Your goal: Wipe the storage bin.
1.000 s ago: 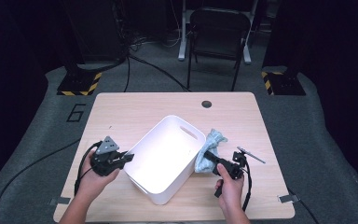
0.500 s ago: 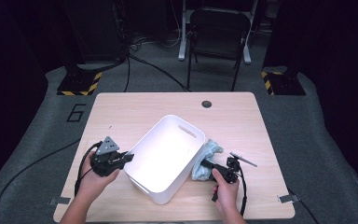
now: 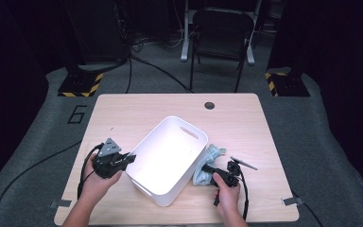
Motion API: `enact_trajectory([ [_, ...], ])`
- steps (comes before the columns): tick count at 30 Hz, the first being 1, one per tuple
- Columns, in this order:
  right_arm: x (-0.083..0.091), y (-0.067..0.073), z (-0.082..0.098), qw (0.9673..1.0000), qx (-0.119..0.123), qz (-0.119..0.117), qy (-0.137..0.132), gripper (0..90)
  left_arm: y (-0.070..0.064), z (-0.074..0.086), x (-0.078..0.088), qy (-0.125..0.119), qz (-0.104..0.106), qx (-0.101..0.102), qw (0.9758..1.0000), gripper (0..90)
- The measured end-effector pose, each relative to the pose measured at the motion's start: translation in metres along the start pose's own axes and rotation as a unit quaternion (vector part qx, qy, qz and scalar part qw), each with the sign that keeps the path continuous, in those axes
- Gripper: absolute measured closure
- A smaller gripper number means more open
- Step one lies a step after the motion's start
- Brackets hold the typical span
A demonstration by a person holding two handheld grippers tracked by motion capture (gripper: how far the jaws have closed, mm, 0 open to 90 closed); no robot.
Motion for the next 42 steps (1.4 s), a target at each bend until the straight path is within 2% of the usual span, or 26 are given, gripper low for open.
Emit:
enact_trajectory([
  [6,0.0,0.0,-0.001,1.0,-0.002,-0.002,-0.001,66.2,0.0,-0.001,-0.003,-0.003,-0.014,-0.002,0.9999,81.6],
  [10,0.0,0.0,-0.001,1.0,0.002,0.0,-0.004,66.5,0.0,-0.001,-0.005,-0.002,-0.014,-0.002,0.9999,81.9],
  [13,0.001,0.003,0.0,0.9999,-0.01,0.001,-0.004,66.7,0.0,-0.001,-0.007,0.0,-0.017,-0.004,0.9998,81.8],
  [16,0.001,0.004,0.0,0.9999,-0.011,0.002,-0.003,66.7,0.0,-0.001,-0.008,0.0,-0.015,0.004,0.9999,81.6],
  [17,0.002,0.004,0.0,0.9999,-0.01,0.001,-0.003,66.7,0.0,-0.001,-0.009,-0.001,-0.016,0.004,0.9999,81.5],
  [18,0.001,0.002,-0.001,1.0,0.001,0.001,-0.008,66.7,0.0,-0.002,-0.009,-0.002,-0.015,0.006,0.9999,81.5],
  [24,0.004,0.008,-0.001,0.9999,-0.015,-0.005,-0.001,66.8,0.0,-0.002,-0.01,0.002,-0.017,-0.006,0.9998,82.0],
  [27,0.007,0.01,-0.003,0.9999,-0.001,-0.007,-0.011,66.9,-0.001,-0.001,-0.009,0.004,-0.013,-0.007,0.9999,82.5],
  [28,0.008,0.015,-0.004,0.9997,-0.01,-0.02,-0.013,66.9,0.0,-0.002,-0.009,0.003,-0.016,-0.007,0.9998,82.8],
  [29,0.01,0.018,-0.006,0.9997,0.003,-0.019,-0.017,66.9,0.0,-0.002,-0.01,0.001,-0.017,-0.007,0.9998,83.1],
  [32,0.018,0.037,-0.012,0.9988,0.009,-0.038,-0.03,66.8,-0.001,-0.002,-0.009,0.006,-0.015,-0.014,0.9998,83.3],
  [33,0.021,0.041,-0.015,0.9982,0.027,-0.038,-0.037,66.7,-0.001,-0.002,-0.009,0.006,-0.014,-0.016,0.9998,83.3],
  [35,0.028,0.055,-0.022,0.9956,0.053,-0.054,-0.054,66.5,-0.001,-0.002,-0.009,0.006,-0.014,-0.016,0.9998,83.2],
  [38,0.036,0.07,-0.027,0.9938,0.055,-0.072,-0.066,66.3,-0.001,-0.002,-0.01,0.005,-0.013,-0.015,0.9998,83.2],
  [42,0.038,0.072,-0.03,0.9928,0.062,-0.074,-0.071,66.0,-0.001,-0.002,-0.01,0.005,-0.012,-0.016,0.9998,83.1],
])
Point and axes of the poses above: each handheld gripper's, and its own axes: x roughly backward along the jaws, z roughly out of its underside, y roughly to its left, the point moved 10 cm from there along -x, roughly forward along the jaws, and after that the axes turned 2 degrees about y, right-handed, at the moved point
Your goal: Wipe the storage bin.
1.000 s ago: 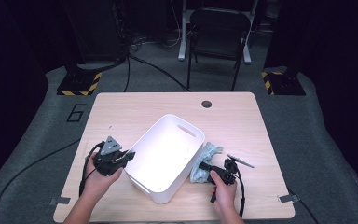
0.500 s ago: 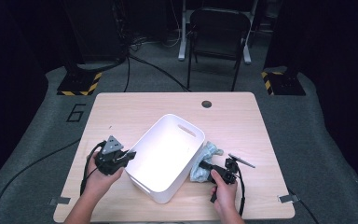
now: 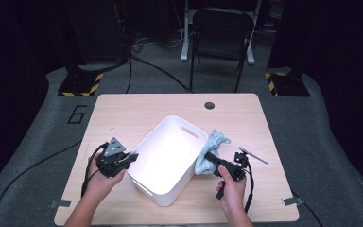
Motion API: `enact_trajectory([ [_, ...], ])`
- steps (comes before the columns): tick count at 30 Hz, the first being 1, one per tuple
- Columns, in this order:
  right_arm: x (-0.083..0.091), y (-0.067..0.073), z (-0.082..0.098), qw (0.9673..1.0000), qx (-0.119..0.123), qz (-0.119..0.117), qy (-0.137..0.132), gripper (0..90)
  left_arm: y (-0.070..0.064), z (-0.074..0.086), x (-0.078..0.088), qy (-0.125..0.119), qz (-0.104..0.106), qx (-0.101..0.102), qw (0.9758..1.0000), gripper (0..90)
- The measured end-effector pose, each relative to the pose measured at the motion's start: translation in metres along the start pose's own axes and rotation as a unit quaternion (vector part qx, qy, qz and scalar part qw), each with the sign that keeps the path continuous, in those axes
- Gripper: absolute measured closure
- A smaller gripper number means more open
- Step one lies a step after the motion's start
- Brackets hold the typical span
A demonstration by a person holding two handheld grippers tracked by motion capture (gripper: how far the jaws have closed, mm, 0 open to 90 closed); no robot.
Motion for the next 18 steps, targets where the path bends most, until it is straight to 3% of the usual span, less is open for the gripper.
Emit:
enact_trajectory([
  [4,-0.003,-0.006,0.002,0.9999,-0.01,-0.006,-0.005,65.7,0.0,0.0,0.0,0.0,0.001,0.0,1.0,83.0],
  [8,-0.007,-0.022,0.011,0.9997,-0.017,0.015,0.009,65.7,0.0,0.0,0.0,-0.003,0.001,0.005,1.0,82.9],
  [13,-0.016,-0.053,0.031,0.9968,-0.039,0.053,0.045,65.8,0.0,0.0,0.0,0.0,0.001,0.0,1.0,82.5],
  [18,-0.019,-0.063,0.042,0.9935,-0.057,0.07,0.069,65.9,0.0,0.0,0.0,0.002,0.001,0.004,1.0,82.3],
])
Point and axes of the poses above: each handheld gripper's, and its own axes: x roughly backward along the jaws, z roughly out of its underside, y roughly to its left, the point moved 10 cm from there along -x, roughly forward along the jaws, and after that the axes turned 2 degrees about y, right-handed, at the moved point
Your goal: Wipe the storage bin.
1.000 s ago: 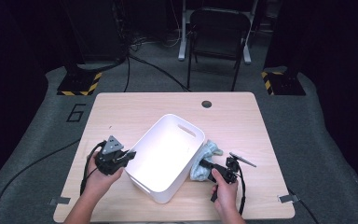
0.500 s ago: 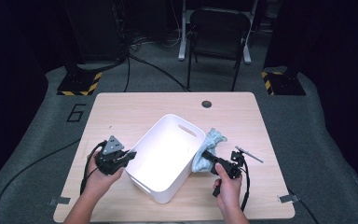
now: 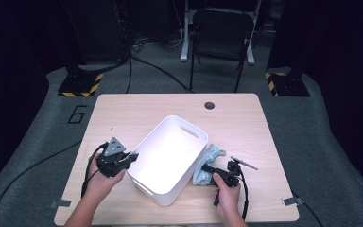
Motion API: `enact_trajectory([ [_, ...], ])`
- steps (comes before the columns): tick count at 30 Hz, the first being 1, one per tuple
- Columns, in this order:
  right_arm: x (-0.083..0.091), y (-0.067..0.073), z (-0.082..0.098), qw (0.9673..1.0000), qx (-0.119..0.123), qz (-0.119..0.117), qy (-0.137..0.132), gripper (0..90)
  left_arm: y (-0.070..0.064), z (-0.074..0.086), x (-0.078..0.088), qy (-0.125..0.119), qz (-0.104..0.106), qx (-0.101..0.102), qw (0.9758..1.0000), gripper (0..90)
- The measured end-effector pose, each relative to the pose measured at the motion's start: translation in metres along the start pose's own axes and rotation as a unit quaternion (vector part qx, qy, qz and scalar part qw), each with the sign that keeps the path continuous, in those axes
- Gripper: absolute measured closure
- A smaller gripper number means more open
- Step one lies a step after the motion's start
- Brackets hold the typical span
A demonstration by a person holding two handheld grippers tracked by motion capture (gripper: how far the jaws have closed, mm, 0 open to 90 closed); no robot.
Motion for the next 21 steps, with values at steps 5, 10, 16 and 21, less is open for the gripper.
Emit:
enact_trajectory([
  [5,0.0,-0.001,-0.001,0.9999,0.009,0.003,-0.005,66.2,0.001,0.0,-0.001,-0.003,-0.001,0.003,1.0,82.0],
  [10,0.001,0.002,-0.002,1.0,0.004,-0.001,-0.005,66.8,0.0,0.0,-0.001,-0.002,0.0,0.002,1.0,81.9],
  [16,0.005,0.011,-0.008,0.9998,0.011,-0.008,-0.012,66.9,0.0,0.0,-0.001,0.0,-0.001,0.001,1.0,81.7],
  [21,0.01,0.025,-0.011,0.9992,0.013,-0.029,-0.023,67.0,0.0,0.0,-0.001,0.001,-0.001,0.0,1.0,81.6],
])
Point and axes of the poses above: each handheld gripper's, and its own axes: x roughly backward along the jaws, z roughly out of its underside, y roughly to its left, the point moved 10 cm from there along -x, roughly forward along the jaws, and after that the axes turned 2 degrees about y, right-handed, at the moved point
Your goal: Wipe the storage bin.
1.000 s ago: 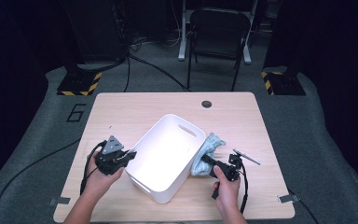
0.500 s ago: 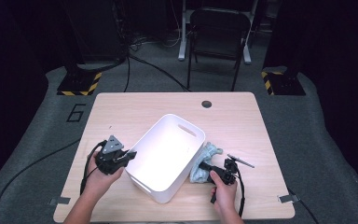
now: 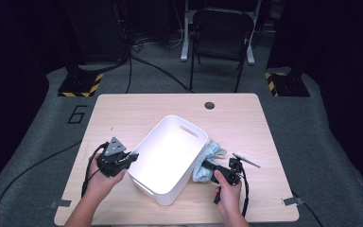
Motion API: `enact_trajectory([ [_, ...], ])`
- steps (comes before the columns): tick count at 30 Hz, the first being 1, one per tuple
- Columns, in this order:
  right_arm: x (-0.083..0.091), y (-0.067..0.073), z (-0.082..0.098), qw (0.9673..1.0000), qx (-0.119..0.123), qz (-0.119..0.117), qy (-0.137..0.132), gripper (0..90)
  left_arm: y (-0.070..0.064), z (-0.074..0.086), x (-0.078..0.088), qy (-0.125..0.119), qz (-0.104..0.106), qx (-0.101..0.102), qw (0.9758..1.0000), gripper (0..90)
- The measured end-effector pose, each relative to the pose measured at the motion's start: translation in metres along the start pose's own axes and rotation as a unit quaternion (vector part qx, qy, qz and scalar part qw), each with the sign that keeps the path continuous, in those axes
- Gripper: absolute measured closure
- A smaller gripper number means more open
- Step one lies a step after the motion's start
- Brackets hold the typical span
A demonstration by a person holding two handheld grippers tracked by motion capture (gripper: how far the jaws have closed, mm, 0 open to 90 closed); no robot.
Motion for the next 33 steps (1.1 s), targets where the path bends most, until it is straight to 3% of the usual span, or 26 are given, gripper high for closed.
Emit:
enact_trajectory([
  [2,0.002,0.005,-0.001,0.9998,0.014,-0.011,-0.002,66.9,0.0,0.0,0.0,0.001,0.001,0.0,1.0,81.6],
  [3,0.004,0.01,-0.002,0.9999,0.005,-0.014,-0.003,66.9,0.0,0.0,0.0,0.0,0.0,0.0,1.0,81.5],
  [5,0.007,0.021,-0.005,0.9995,0.012,-0.027,-0.008,66.8,0.0,0.0,0.0,-0.001,0.001,0.002,1.0,81.3],
  [8,0.014,0.04,-0.009,0.998,0.034,-0.05,-0.021,66.5,0.0,0.0,0.0,-0.002,0.002,0.004,1.0,81.1],
  [12,0.018,0.051,-0.011,0.9971,0.042,-0.059,-0.025,66.4,0.0,0.0,0.0,-0.002,0.002,0.004,1.0,81.0],
  [19,0.02,0.054,-0.011,0.9972,0.028,-0.066,-0.022,66.3,0.0,0.0,0.0,-0.002,0.001,0.004,1.0,81.0],
  [24,0.016,0.051,-0.007,0.9968,0.044,-0.061,-0.03,66.6,0.0,0.0,0.0,-0.003,0.001,0.006,1.0,81.4],
  [28,0.012,0.045,-0.002,0.9971,0.049,-0.054,-0.023,66.6,0.0,0.0,0.0,-0.003,0.0,0.006,1.0,81.5],
  [33,0.003,0.026,0.008,0.9988,0.029,-0.04,0.0,66.6,-0.001,0.0,0.0,-0.002,-0.002,0.005,1.0,81.3],
])
Point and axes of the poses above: each handheld gripper's, and its own axes: x roughly backward along the jaws, z roughly out of its underside, y roughly to its left, the point moved 10 cm from there along -x, roughly forward along the jaws, and after that the axes turned 2 degrees about y, right-handed, at the moved point
